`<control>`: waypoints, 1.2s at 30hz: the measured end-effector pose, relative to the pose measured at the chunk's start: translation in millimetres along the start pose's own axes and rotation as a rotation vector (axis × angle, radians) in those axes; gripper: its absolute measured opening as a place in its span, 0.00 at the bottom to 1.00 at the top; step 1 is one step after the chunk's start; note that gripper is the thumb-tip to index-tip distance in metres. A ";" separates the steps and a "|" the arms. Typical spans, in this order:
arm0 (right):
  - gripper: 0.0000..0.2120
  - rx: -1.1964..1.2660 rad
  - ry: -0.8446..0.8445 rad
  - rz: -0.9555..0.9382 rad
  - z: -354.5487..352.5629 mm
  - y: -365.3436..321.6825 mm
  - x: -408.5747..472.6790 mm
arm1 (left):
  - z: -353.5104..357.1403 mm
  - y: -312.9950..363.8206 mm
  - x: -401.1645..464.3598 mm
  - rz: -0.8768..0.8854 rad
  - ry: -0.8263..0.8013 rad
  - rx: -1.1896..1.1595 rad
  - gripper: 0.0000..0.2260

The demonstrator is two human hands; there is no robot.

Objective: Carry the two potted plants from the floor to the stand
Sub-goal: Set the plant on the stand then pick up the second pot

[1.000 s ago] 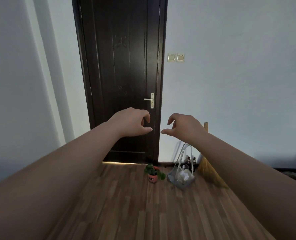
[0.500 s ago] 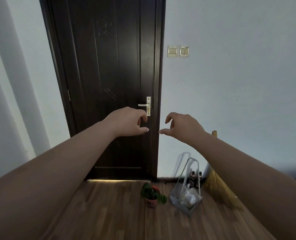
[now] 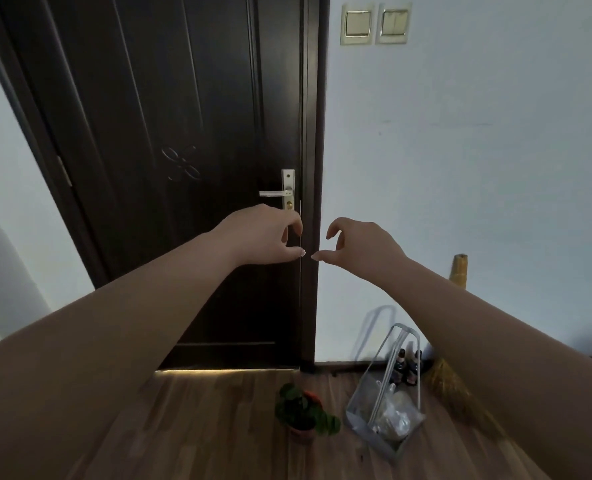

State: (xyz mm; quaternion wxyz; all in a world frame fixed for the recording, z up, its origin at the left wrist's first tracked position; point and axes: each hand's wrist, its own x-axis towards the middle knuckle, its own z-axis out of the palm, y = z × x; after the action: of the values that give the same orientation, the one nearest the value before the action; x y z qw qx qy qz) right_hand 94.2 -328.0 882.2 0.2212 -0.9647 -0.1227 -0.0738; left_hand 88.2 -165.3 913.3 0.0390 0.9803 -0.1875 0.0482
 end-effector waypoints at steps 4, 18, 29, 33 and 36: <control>0.23 -0.014 -0.014 -0.002 29.1 26.5 79.2 | 32.4 -32.6 78.3 -0.007 -0.007 -0.024 0.19; 0.23 -0.136 -0.048 0.122 236.8 140.7 209.2 | 266.1 -149.4 232.2 0.066 -0.089 0.098 0.18; 0.24 -0.228 -0.057 0.192 511.9 255.6 203.0 | 560.1 -204.7 253.2 0.177 -0.069 0.024 0.18; 0.23 -0.199 -0.030 0.228 589.5 282.0 187.4 | 648.1 -221.2 232.6 0.157 -0.086 -0.023 0.17; 0.23 -0.143 -0.039 0.271 640.0 294.4 164.4 | 703.4 -227.6 205.5 0.133 -0.194 -0.148 0.18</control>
State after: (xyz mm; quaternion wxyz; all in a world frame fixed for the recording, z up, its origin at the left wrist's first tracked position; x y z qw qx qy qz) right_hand 387.6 -266.5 223.8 0.1576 -0.9869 0.0097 -0.0330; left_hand 418.9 -95.7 224.5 0.0895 0.9602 -0.2579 -0.0584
